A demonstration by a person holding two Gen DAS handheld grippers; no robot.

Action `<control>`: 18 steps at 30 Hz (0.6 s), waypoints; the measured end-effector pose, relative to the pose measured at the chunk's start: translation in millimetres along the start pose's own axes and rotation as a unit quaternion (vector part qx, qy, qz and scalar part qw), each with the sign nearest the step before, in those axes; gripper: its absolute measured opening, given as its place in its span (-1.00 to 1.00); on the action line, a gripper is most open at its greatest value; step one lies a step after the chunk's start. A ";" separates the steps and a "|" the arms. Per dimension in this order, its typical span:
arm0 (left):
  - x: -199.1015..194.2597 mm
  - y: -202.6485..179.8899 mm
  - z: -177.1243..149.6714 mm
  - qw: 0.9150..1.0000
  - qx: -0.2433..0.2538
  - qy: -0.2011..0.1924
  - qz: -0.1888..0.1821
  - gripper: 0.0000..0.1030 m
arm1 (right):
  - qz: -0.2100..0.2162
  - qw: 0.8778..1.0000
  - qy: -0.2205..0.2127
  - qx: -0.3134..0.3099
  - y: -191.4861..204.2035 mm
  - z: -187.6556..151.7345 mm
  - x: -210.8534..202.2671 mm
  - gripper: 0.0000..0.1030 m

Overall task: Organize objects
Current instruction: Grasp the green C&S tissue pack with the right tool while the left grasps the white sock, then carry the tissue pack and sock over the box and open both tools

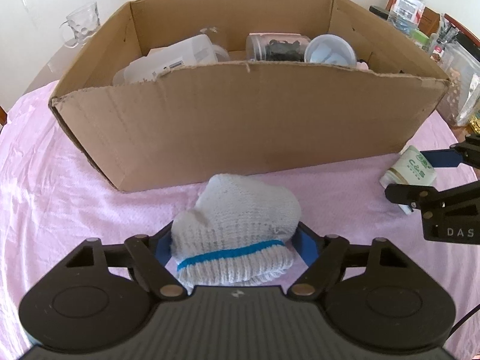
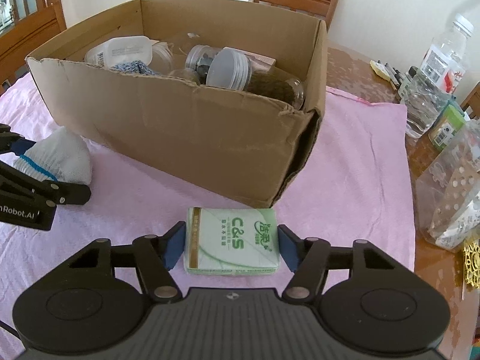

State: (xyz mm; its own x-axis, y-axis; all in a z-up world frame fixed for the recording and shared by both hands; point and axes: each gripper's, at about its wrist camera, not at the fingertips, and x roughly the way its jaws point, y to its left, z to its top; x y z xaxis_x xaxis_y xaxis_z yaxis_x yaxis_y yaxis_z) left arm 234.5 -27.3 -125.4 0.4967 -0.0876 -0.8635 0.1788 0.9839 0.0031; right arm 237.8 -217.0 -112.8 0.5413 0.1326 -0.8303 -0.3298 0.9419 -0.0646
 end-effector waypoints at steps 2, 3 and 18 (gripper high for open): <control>-2.0 -3.2 -3.6 1.000 0.005 0.001 -0.001 0.49 | -0.002 1.000 0.000 -0.005 0.1 0.7 -0.9 0.34; -0.6 -1.3 1.8 1.000 0.008 0.001 -0.001 0.47 | 0.000 1.000 0.001 -0.006 -2.2 1.6 -1.1 0.34; -16.9 -7.6 20.8 0.998 0.059 0.010 -0.029 0.39 | 0.029 0.999 0.008 -0.018 2.1 3.0 -38.9 0.34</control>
State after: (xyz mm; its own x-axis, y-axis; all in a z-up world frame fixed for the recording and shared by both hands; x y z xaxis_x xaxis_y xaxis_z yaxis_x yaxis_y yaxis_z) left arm 242.4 -36.5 -100.3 0.4664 -0.1397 -0.8735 0.3062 0.9519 0.0113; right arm 218.4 -219.3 -79.0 0.5074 0.1813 -0.8424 -0.3876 0.9212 -0.0352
